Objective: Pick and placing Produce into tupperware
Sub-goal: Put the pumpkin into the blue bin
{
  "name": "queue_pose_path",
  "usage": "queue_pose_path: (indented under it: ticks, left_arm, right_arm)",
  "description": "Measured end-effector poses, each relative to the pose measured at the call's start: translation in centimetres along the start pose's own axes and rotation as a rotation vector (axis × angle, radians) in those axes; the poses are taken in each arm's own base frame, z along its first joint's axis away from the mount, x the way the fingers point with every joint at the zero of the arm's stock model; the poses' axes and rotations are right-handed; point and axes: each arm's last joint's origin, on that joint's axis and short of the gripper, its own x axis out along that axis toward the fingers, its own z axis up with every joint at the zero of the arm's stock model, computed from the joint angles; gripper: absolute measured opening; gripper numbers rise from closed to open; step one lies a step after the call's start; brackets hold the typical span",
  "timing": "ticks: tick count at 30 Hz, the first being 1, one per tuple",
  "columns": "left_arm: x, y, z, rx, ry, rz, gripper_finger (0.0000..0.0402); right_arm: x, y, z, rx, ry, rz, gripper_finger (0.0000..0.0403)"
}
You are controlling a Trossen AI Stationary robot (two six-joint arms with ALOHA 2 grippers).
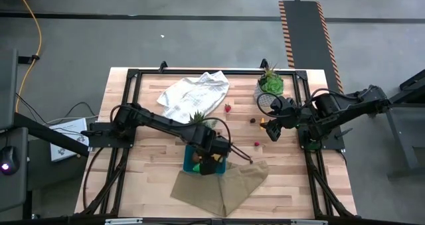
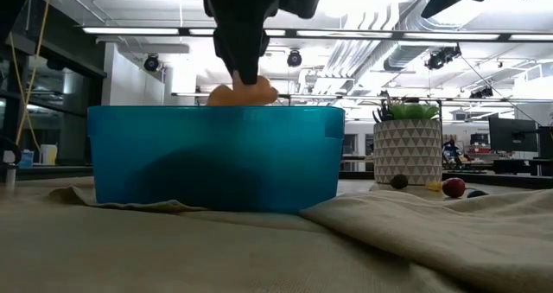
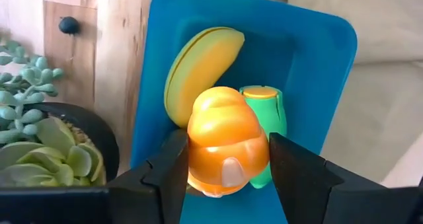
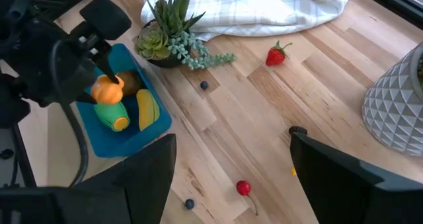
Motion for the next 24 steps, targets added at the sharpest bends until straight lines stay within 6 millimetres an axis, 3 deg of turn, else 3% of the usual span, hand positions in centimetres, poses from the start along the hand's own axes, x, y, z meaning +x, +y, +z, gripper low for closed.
queue_pose_path:
  ticks: [24]
  left_arm:
    - [0.69,-0.01,0.37,-0.004,-0.04,-0.035,0.0195]
  right_arm:
    - [0.01,-0.02,0.03,0.0,-0.013,-0.011,0.0286]
